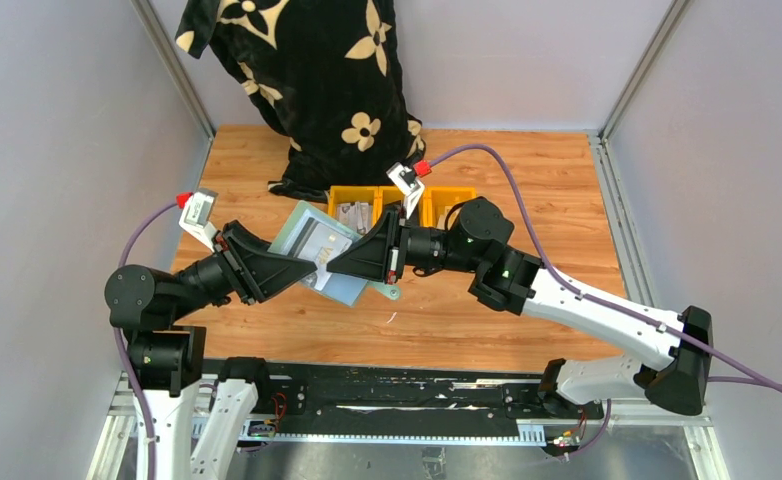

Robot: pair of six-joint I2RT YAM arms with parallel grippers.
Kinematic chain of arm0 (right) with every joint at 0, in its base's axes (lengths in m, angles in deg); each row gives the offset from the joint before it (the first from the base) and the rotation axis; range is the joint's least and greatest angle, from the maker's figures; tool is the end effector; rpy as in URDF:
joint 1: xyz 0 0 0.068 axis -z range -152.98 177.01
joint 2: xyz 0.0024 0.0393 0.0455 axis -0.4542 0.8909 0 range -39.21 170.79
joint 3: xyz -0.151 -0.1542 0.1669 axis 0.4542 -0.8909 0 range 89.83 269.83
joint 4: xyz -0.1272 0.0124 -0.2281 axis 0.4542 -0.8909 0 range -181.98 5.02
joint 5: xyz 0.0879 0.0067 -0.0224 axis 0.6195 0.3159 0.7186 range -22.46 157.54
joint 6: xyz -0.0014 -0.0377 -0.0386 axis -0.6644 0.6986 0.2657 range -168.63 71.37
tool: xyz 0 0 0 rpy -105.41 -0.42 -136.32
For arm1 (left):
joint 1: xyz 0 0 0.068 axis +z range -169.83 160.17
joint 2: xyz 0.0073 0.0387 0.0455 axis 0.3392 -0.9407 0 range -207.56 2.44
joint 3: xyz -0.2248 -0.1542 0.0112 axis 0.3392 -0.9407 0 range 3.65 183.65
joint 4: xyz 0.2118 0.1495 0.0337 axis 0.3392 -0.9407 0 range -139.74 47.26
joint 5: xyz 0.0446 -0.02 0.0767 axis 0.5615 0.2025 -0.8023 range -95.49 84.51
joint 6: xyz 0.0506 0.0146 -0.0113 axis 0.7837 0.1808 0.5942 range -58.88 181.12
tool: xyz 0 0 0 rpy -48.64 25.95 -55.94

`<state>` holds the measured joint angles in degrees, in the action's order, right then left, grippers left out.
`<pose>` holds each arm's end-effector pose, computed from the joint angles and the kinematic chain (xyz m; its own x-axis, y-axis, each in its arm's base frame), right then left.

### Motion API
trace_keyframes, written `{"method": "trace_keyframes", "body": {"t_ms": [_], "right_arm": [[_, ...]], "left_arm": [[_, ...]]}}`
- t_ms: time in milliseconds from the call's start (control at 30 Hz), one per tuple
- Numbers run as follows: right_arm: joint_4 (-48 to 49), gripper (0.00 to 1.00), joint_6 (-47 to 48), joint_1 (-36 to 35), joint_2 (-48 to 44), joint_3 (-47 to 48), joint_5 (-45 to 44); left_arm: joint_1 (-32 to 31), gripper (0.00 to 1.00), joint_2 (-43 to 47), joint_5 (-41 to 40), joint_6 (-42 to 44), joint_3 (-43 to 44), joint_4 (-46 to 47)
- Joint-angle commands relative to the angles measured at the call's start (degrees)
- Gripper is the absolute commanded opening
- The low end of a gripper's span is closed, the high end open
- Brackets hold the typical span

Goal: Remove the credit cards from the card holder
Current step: Remove the credit card from the card holder.

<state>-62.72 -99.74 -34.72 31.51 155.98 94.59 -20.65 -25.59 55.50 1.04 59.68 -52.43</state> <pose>0.1195 0.2566 0.4351 -0.6799 0.1993 -0.7057 -0.7333 -0.1831 0.6547 0.0612 -0.0320 0.4343 -0.5689 -0.4121 -0.7117 0.6898 0.2320 -0.6858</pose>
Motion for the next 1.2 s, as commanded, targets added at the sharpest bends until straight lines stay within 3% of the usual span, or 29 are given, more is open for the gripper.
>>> {"method": "trace_keyframes", "body": {"t_ms": [0,100,200,467,533,633,733,1000,1167], "right_arm": [[-1.0,0.00,1.5,0.1,0.2,1.7,0.5],[-0.8,0.00,1.9,-0.2,0.5,2.2,2.2],[-0.4,0.00,2.2,-0.7,1.2,2.8,4.3],[3.3,0.01,1.3,-1.2,0.5,0.6,6.9],[4.7,0.06,0.9,-1.3,-0.7,-1.1,6.8],[7.5,0.24,0.0,-1.2,-2.2,-3.3,5.8],[7.1,0.31,-0.1,-1.2,-2.2,-2.6,5.3],[5.7,0.30,-1.1,-1.2,-0.3,0.3,4.0],[3.7,0.11,-2.0,-0.6,-0.3,0.3,1.2]], "left_arm": [[-0.1,0.37,0.7,3.3,-3.6,-1.0,4.9],[-0.1,0.45,0.0,3.4,-5.0,-1.0,5.5],[-0.1,0.46,-0.8,3.8,-7.8,-1.1,8.0],[-0.1,0.20,-2.6,4.0,-12.3,-0.3,12.2],[-0.1,0.16,-2.9,3.8,-12.4,0.1,12.3],[-0.1,0.15,-2.8,3.2,-12.4,0.3,12.2],[-0.1,0.15,-2.8,3.1,-12.1,0.3,11.8],[-0.1,0.15,-2.2,3.3,-10.6,0.7,10.1],[-0.1,0.15,-1.6,3.2,-9.5,0.6,10.0]]}}
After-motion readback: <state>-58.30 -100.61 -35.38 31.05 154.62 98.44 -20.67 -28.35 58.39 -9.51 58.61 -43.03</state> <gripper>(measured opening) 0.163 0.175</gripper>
